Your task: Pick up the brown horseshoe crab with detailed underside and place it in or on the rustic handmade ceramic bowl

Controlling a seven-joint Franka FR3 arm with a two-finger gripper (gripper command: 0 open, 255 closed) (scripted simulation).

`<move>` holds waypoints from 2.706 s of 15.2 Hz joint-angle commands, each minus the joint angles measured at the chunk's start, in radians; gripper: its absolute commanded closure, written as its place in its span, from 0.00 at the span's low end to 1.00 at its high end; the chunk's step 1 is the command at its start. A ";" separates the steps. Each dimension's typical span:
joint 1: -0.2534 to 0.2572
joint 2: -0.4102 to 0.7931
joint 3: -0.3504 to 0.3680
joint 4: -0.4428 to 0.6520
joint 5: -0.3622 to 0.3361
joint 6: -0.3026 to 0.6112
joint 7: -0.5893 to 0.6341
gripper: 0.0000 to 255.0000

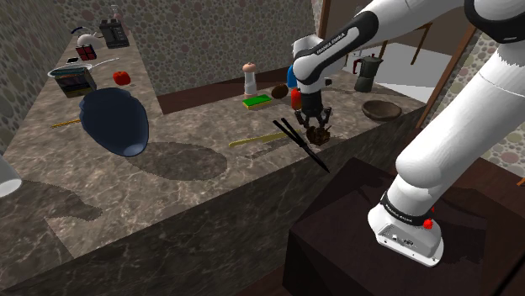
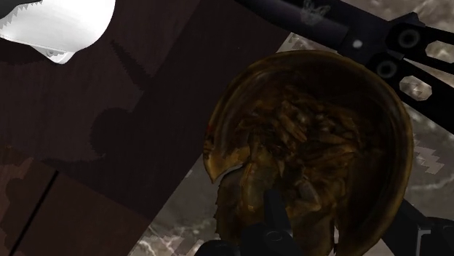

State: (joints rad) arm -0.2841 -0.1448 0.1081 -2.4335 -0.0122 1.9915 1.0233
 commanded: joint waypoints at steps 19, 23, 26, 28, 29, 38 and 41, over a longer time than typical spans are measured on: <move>0.001 -0.105 -0.005 0.123 0.009 -0.227 -0.013 1.00; 0.001 -0.122 -0.006 0.162 0.010 -0.282 -0.015 1.00; 0.001 -0.132 -0.007 0.193 0.010 -0.324 -0.017 1.00; -0.011 -0.137 -0.022 0.189 -0.001 -0.325 -0.040 1.00; -0.023 -0.142 -0.038 0.186 -0.013 -0.325 -0.064 1.00; -0.126 -0.131 -0.178 0.210 -0.119 -0.322 -0.272 1.00; -0.160 -0.108 -0.224 0.237 -0.150 -0.318 -0.341 1.00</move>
State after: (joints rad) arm -0.4331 -0.2695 -0.1012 -2.2103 -0.1518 1.6685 0.7059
